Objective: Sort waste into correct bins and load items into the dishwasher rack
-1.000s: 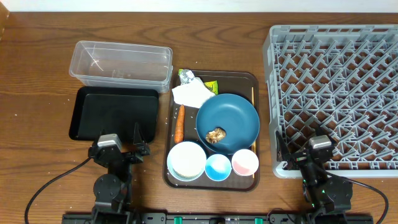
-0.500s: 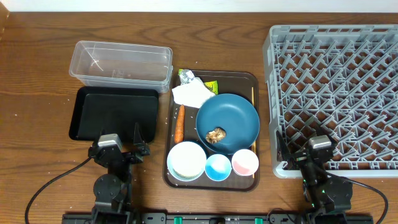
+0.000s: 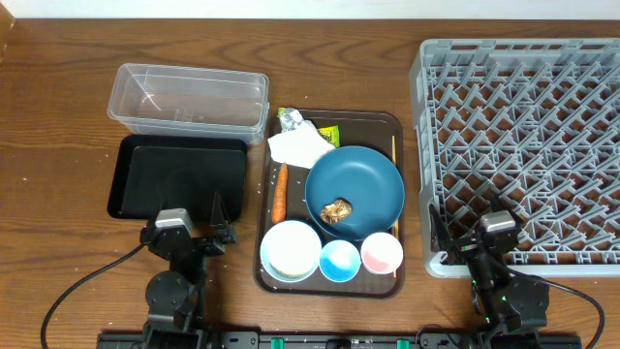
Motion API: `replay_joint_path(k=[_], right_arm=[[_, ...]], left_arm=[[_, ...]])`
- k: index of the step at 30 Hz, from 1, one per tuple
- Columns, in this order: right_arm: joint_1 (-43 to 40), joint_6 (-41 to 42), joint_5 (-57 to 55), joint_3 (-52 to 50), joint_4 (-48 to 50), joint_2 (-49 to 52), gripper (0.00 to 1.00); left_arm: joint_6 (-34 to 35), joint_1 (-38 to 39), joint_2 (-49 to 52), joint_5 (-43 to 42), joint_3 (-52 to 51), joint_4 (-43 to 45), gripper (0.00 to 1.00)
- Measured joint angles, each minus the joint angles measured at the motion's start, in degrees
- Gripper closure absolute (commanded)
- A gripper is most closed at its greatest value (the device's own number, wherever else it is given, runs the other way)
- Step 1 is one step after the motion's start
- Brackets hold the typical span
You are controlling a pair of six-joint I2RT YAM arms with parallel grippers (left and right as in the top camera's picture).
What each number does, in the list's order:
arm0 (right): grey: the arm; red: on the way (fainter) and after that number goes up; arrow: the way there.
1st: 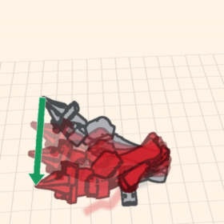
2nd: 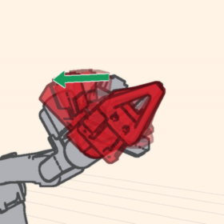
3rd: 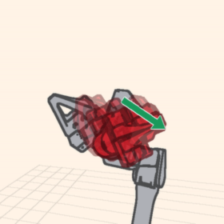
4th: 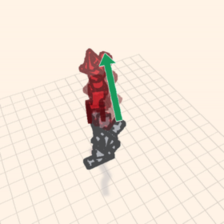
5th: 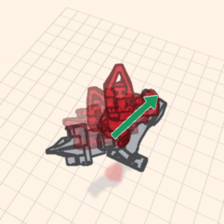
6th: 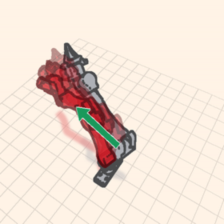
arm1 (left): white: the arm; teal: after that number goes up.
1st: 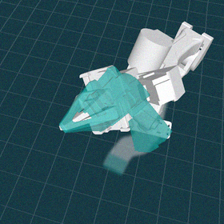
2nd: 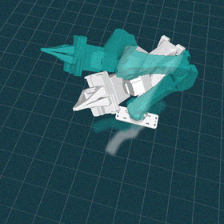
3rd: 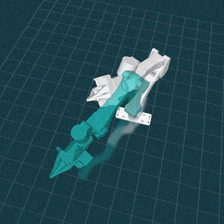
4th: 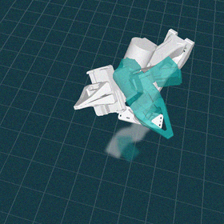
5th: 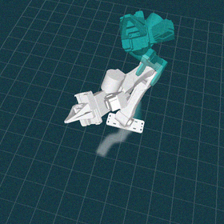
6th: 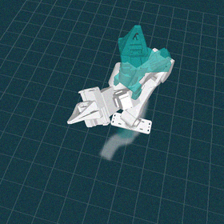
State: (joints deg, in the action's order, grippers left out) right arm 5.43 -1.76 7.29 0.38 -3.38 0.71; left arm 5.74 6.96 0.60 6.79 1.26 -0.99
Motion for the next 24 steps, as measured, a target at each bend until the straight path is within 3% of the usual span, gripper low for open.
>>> replay_joint_path(k=[14,19,24], right_arm=[[0.0,0.57,0.28,0.0,8.63,0.0,0.01],[0.0,5.01,0.42,1.07,8.22,1.55,0.01],[0.0,7.58,0.44,9.53,3.56,10.4,0.01]], left_arm=[[2.19,0.0,0.09,-9.88,0.74,1.88,0.02],[2.29,0.0,4.9,-10.97,10.05,-4.13,0.02],[2.56,0.0,20.33,-13.55,24.72,-13.4,0.02]])
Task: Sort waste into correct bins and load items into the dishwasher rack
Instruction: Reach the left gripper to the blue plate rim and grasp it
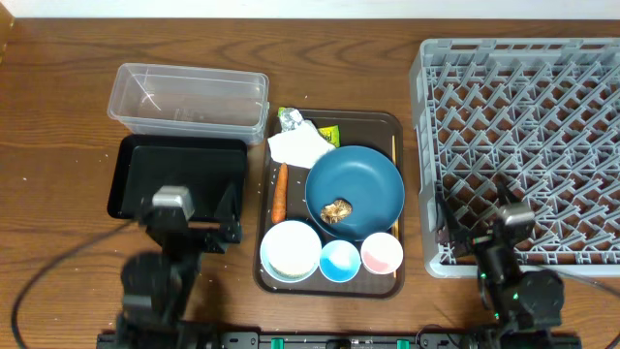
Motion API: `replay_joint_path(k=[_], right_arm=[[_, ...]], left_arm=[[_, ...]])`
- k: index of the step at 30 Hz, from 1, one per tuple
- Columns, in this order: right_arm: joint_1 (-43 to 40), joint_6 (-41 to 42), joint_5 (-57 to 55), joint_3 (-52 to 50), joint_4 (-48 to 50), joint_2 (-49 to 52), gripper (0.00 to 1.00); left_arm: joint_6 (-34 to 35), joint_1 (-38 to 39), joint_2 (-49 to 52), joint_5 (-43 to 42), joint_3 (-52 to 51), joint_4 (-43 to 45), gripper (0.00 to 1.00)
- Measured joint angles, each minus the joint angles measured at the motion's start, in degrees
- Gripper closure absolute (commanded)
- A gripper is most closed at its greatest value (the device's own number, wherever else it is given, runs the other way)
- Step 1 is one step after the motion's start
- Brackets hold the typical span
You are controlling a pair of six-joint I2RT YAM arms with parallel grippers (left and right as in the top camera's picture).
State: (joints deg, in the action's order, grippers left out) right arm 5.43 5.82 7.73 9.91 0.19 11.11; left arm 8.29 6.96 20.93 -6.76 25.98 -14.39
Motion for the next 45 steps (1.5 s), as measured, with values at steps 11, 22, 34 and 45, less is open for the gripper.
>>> replay_joint_path(k=[11,22,34,45], right_arm=[[0.0,3.78,-0.92,41.86,-33.48,42.73,0.01],[0.0,4.04,2.82,57.75,-43.67,64.52,0.01],[0.0,4.72,4.22,57.75,-45.9,65.85,0.01],[0.0,4.72,4.28,57.75,-46.16,65.85,0.01]], left_arm=[[0.48,5.68,44.44,-10.12,33.16,-23.87,0.02],[-0.46,12.57,57.4,-16.72,37.18,-23.65,0.01],[-3.85,22.43,76.32,-5.05,37.44,-17.27,0.3],[-3.58,21.53,84.59,-6.32,38.6,-13.62,0.94]])
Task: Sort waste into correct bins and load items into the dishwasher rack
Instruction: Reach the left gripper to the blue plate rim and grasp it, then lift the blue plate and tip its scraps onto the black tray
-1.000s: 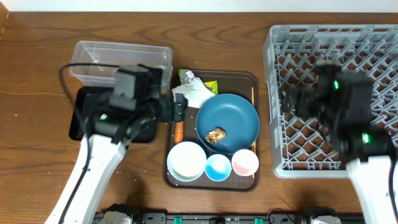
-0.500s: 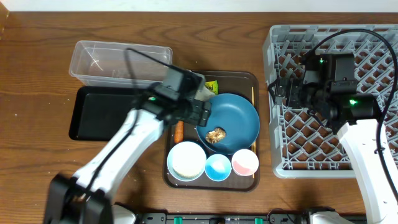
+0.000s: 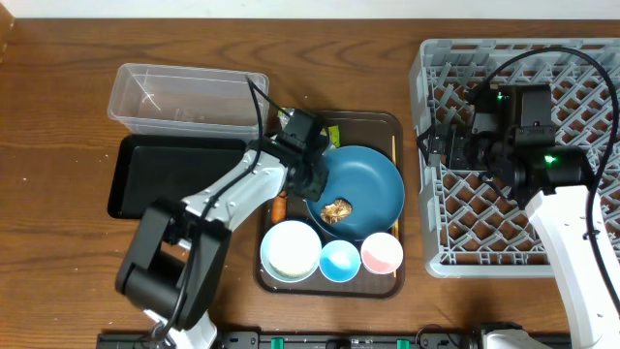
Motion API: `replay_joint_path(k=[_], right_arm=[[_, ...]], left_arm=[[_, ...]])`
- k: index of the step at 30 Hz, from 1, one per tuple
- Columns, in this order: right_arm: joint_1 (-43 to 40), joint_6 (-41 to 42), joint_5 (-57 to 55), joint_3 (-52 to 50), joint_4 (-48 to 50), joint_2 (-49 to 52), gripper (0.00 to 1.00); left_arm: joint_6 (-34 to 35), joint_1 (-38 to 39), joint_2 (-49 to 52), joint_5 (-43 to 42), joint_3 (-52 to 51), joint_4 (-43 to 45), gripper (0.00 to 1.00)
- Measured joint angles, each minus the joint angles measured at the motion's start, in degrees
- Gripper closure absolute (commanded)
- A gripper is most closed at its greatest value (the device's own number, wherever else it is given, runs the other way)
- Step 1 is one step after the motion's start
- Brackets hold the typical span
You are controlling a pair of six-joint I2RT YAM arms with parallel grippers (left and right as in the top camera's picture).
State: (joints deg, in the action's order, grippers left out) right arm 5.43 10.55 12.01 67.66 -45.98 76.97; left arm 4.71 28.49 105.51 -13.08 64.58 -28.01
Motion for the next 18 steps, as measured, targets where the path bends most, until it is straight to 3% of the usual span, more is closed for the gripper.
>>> replay_joint_path(k=[9,14,18], right_arm=[[0.0,0.0,0.0,0.0,-0.28,0.0,0.01],[0.0,0.07,0.02,0.0,-0.33,0.0,0.01],[0.0,0.17,0.02,0.0,-0.22,0.0,0.01]], left_arm=[[-0.09,-0.39,-1.55,-1.2,4.52,-5.38,0.94],[-0.04,-3.69,-10.51,0.44,9.2,-10.23,0.94],[-0.07,-9.22,-19.47,8.81,11.34,-18.49,0.94]])
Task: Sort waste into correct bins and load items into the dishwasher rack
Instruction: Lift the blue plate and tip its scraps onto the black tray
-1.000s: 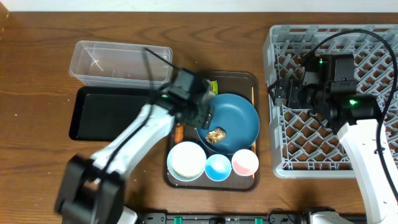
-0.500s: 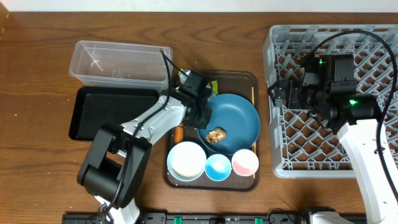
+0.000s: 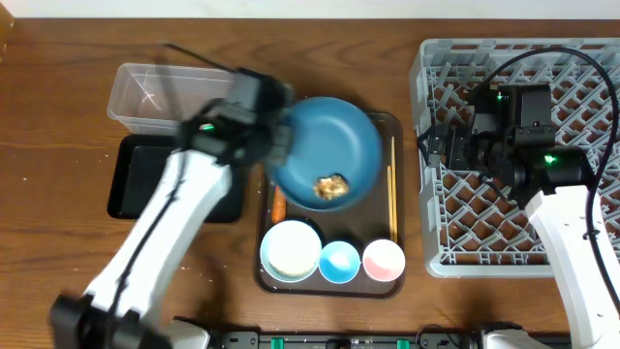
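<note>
The blue plate [image 3: 325,145] hangs tilted and blurred over the far part of the brown tray [image 3: 394,124], with a brown food scrap [image 3: 332,186] on its near side. My left gripper [image 3: 274,145] is shut on the plate's left rim. An orange carrot [image 3: 279,206] shows under the plate's edge. A white bowl [image 3: 291,250], a small blue bowl [image 3: 339,260] and a pink bowl [image 3: 382,259] stand along the tray's front. My right gripper [image 3: 431,147] hovers open over the left side of the grey dishwasher rack [image 3: 542,58], holding nothing.
A clear plastic bin [image 3: 174,92] stands at the back left, with a black tray [image 3: 145,184] in front of it. Wooden chopsticks [image 3: 391,189] lie along the brown tray's right side. The raised plate covers whatever lies at the tray's far end.
The blue plate was flat on the tray with my left gripper at its left rim. Now it is lifted, tilted and shifted to the back left in that gripper. The right arm has not moved.
Both arms first sat low at the table's front edge, then a little forward. After that the left gripper was at the blue plate's left rim and the right gripper over the rack. Now the plate is off the tray, hiding the napkin and wrapper.
</note>
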Motion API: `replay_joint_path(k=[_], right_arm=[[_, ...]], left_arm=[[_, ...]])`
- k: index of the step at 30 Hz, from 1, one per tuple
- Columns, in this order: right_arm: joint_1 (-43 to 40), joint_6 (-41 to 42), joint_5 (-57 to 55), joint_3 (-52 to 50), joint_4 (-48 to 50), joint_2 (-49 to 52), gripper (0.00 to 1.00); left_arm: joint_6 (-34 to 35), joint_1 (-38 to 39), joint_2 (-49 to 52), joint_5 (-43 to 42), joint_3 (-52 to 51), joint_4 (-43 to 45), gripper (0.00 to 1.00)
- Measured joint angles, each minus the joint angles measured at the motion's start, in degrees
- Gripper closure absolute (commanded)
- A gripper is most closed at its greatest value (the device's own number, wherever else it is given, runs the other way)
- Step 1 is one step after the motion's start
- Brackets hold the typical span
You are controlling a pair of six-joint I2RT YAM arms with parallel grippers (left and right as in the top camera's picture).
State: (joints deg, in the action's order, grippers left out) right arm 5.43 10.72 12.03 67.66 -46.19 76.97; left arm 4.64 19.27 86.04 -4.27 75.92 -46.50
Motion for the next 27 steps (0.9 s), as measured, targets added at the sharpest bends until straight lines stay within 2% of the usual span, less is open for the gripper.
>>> replay_joint_path(k=[6,10,14,20,27], right_arm=[[0.0,0.02,0.0,0.02,2.08,0.0,0.01],[0.0,0.02,-0.02,0.02,3.67,0.0,0.01],[0.0,0.02,0.0,0.02,3.69,0.0,0.01],[0.0,0.02,0.0,0.02,3.69,0.0,0.01],[0.0,0.02,0.0,0.02,3.58,0.0,0.01]], left_arm=[[2.99,-5.55,-5.16,22.82,0.07,-9.05,0.94],[10.78,-5.88,-5.11,40.63,0.04,-13.6,0.94],[18.4,-3.98,-3.26,54.29,-0.15,-17.49,0.94],[24.04,2.01,5.07,67.12,-0.9,-21.09,0.94],[26.01,6.75,12.09,77.96,-1.55,-25.57,0.94]])
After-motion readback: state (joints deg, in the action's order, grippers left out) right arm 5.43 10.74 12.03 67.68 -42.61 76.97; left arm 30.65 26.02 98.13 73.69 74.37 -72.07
